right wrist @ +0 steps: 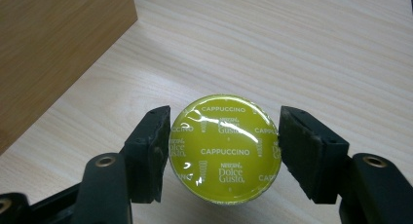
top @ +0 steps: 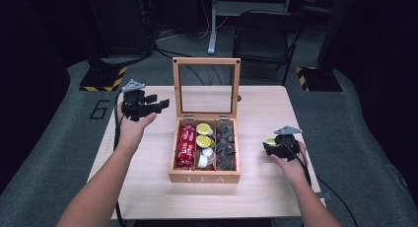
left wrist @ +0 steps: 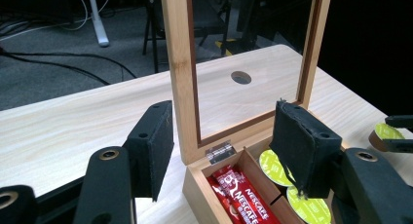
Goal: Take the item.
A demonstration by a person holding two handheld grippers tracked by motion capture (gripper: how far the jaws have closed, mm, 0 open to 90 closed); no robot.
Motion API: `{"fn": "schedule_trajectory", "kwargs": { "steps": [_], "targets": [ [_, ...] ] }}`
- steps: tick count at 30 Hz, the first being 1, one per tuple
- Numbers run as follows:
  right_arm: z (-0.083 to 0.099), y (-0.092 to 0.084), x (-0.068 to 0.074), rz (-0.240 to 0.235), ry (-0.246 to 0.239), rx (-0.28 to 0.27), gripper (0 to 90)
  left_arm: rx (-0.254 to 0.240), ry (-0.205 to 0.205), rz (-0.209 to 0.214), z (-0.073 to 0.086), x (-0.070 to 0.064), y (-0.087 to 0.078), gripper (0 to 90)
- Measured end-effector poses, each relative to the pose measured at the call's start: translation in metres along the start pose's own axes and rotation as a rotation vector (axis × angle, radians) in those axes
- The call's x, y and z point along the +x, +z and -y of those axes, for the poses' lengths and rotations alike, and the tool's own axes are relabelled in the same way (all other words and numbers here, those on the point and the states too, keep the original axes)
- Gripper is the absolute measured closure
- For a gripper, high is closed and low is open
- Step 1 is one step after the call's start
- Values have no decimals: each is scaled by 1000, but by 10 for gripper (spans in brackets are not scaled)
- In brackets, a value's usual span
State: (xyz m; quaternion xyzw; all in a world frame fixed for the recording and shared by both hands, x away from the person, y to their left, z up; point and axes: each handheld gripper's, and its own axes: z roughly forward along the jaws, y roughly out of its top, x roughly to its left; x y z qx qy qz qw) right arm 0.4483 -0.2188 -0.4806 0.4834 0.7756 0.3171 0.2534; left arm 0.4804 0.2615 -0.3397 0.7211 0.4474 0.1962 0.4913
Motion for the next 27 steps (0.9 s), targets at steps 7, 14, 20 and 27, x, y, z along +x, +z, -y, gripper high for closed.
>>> {"fn": "schedule_trajectory", "kwargs": {
  "steps": [7,14,20,27],
  "targets": [
    [3,3,1,0,12,16,370,9,13,0,0,0,1,406],
    [6,6,0,2,24,31,370,9,16,3,1,0,2,406],
    [9,8,1,10,28,34,369,9,13,1,1,0,2,406],
    [10,9,2,4,37,31,364,10,10,0,1,1,1,406]
  ]
}}
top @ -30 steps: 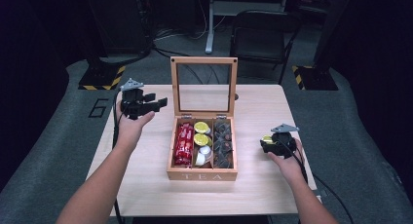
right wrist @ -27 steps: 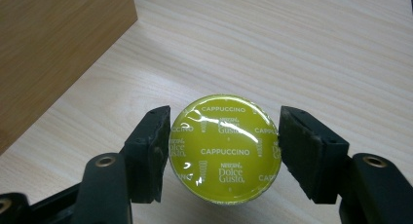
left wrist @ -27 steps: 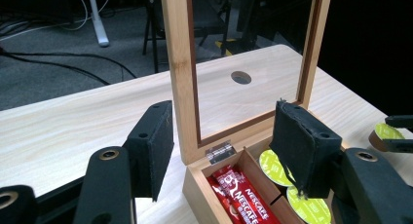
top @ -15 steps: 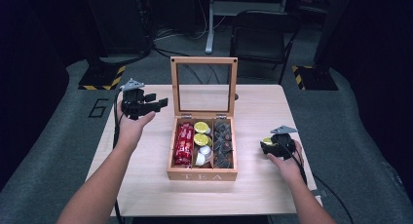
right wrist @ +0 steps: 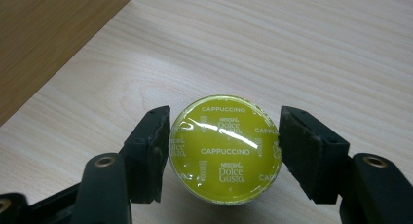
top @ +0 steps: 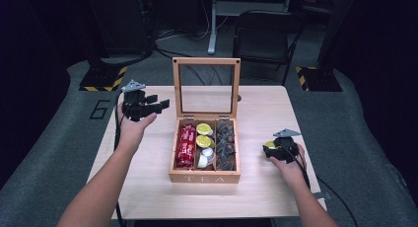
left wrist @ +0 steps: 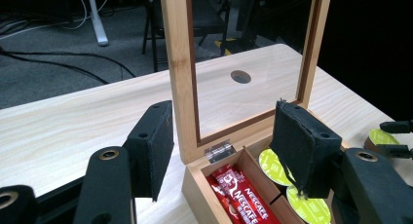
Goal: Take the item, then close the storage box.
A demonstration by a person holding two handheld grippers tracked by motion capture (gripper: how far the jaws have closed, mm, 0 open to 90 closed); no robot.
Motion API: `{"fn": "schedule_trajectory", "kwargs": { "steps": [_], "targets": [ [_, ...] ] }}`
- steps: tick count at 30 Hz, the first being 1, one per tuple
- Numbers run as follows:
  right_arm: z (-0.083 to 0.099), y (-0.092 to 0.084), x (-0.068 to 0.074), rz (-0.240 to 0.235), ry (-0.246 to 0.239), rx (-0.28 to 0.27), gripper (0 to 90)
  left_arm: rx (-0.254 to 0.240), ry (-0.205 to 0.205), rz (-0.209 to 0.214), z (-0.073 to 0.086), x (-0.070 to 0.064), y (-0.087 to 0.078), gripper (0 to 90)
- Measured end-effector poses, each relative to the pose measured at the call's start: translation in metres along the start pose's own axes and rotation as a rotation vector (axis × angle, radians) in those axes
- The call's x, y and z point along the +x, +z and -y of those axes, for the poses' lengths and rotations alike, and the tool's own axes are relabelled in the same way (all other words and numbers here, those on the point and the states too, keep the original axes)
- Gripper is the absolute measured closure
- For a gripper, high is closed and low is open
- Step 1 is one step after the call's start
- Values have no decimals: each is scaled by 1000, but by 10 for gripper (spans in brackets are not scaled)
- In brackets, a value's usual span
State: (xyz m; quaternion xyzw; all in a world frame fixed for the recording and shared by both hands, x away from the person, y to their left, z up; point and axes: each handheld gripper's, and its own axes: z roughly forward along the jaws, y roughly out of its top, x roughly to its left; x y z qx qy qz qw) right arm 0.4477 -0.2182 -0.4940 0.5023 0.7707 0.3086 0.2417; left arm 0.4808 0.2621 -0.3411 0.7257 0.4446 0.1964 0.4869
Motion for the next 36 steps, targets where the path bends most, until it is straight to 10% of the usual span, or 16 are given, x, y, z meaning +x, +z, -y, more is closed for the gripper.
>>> {"fn": "schedule_trajectory", "kwargs": {
  "steps": [21,36],
  "targets": [
    [-18,-23,2,10,-27,-51,314,8,4,1,1,0,2,406],
    [-59,-42,22,-91,-86,-86,363,4,0,-2,1,-1,3,406]
  ]
}}
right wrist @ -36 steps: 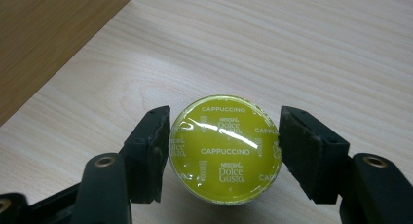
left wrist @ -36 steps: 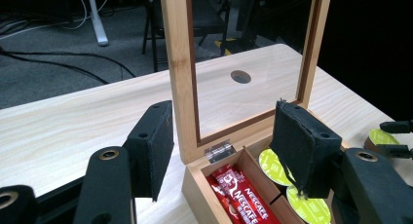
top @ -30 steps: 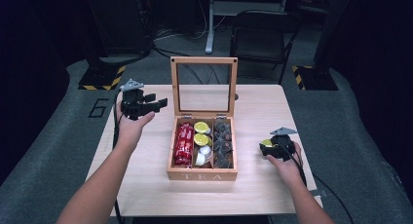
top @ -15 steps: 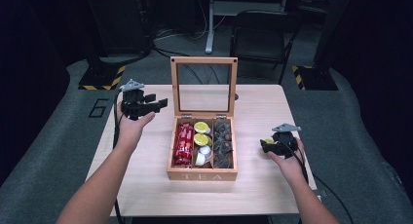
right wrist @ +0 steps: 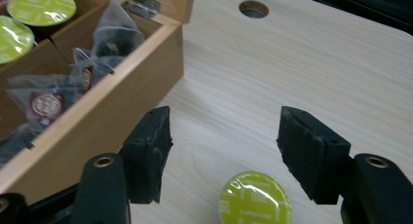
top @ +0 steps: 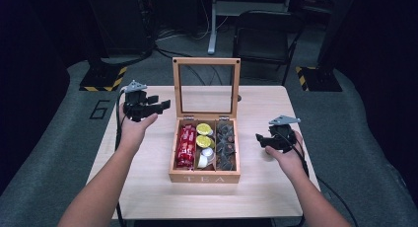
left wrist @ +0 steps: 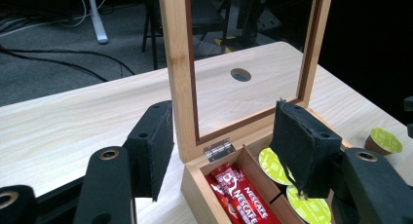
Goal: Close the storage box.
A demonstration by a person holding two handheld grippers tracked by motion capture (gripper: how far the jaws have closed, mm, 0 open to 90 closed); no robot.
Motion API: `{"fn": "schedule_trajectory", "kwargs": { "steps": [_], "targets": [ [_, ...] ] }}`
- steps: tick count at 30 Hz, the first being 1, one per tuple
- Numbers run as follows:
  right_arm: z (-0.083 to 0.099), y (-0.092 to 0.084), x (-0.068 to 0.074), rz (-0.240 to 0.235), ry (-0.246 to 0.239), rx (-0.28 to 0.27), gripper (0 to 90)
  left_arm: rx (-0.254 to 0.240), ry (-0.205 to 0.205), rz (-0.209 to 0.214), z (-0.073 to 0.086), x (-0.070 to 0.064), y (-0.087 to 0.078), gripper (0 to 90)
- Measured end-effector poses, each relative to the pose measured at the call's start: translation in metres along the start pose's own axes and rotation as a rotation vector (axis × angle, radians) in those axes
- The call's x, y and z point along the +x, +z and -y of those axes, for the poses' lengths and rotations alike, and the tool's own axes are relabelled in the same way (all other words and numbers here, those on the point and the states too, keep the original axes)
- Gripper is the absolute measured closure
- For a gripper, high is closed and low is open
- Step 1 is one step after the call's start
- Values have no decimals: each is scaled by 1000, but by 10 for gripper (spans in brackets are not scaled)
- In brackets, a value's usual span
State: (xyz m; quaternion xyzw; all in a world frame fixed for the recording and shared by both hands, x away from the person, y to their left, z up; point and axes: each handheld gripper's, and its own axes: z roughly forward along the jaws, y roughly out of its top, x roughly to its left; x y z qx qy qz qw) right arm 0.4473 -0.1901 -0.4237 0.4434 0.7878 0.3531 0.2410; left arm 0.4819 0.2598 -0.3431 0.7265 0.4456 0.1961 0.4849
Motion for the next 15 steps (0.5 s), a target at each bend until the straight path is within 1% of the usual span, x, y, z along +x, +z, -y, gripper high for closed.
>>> {"fn": "schedule_trajectory", "kwargs": {
  "steps": [2,3,4,5,6,9,10,12,13,15],
  "targets": [
    [-2,0,1,-7,5,-3,363,1,-1,2,0,0,-1,407],
    [-5,1,1,-15,-11,-1,362,-1,-3,-1,0,0,-1,406],
    [-10,1,4,-20,-3,-4,363,-2,-3,-1,0,1,-1,406],
    [-10,1,4,-20,-3,-4,363,-3,-5,0,0,1,-1,406],
    [-14,1,6,-26,-5,-6,362,-4,-9,-2,0,1,-1,406],
    [-18,1,7,-34,-12,-8,361,-1,-9,-1,1,1,-2,406],
    [-21,1,8,-30,-21,-12,361,-3,-9,-1,1,2,-2,406],
    [-23,1,8,-32,-20,-5,361,-2,-12,-2,1,2,-1,407],
    [-24,1,8,-33,-31,-5,361,-3,-11,-1,1,2,-1,406],
    [-27,1,9,-31,-26,-3,361,2,-9,0,1,2,-1,406]
  ]
}}
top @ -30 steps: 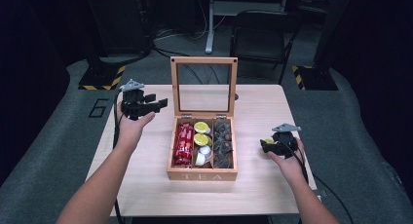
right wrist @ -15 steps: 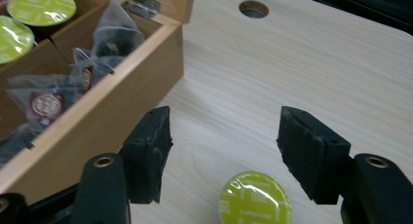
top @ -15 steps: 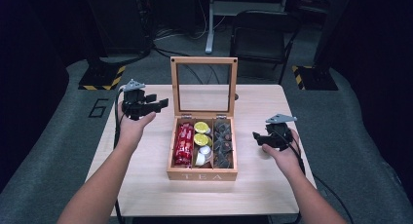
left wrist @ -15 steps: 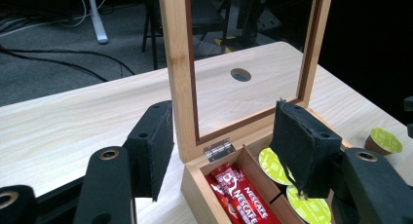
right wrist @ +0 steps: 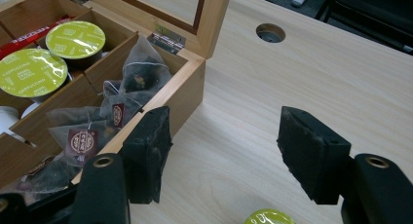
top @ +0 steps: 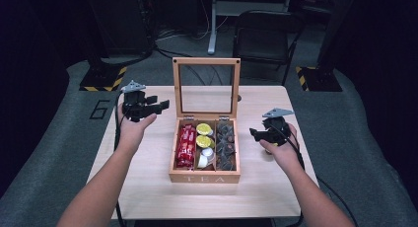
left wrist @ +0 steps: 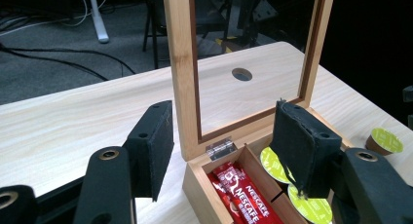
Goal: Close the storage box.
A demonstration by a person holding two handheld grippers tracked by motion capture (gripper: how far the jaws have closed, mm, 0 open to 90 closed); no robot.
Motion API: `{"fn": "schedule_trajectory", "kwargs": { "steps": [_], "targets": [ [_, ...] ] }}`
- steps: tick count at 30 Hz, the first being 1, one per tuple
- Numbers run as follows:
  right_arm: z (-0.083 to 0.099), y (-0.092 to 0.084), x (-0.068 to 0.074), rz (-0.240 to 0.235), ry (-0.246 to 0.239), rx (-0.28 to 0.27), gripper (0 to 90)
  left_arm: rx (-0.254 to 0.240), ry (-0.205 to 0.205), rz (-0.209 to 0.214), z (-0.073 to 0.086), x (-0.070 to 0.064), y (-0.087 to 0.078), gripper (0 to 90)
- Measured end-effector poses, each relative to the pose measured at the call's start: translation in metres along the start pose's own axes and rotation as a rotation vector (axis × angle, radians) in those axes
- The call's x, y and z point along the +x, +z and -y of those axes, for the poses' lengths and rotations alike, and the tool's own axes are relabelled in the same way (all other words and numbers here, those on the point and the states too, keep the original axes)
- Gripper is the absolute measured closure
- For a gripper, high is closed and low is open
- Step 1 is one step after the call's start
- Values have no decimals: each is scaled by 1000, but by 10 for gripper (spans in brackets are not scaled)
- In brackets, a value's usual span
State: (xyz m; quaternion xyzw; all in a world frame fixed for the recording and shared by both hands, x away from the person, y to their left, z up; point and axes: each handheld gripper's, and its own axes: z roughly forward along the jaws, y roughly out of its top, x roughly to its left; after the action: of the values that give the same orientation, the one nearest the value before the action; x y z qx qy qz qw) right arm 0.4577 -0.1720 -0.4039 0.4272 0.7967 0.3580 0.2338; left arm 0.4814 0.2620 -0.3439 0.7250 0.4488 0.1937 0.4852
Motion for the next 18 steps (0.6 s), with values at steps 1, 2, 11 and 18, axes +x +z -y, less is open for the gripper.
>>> {"fn": "schedule_trajectory", "kwargs": {
  "steps": [1,2,11,18],
  "targets": [
    [-2,0,0,-5,-7,-3,361,0,2,0,0,0,0,406],
    [-3,0,0,-7,-5,-1,360,2,6,0,0,-1,0,406],
    [-21,0,3,-20,3,-17,360,-1,11,6,-1,-2,1,406],
    [-34,4,7,-26,-11,-16,360,4,11,8,0,-2,1,406]
  ]
}}
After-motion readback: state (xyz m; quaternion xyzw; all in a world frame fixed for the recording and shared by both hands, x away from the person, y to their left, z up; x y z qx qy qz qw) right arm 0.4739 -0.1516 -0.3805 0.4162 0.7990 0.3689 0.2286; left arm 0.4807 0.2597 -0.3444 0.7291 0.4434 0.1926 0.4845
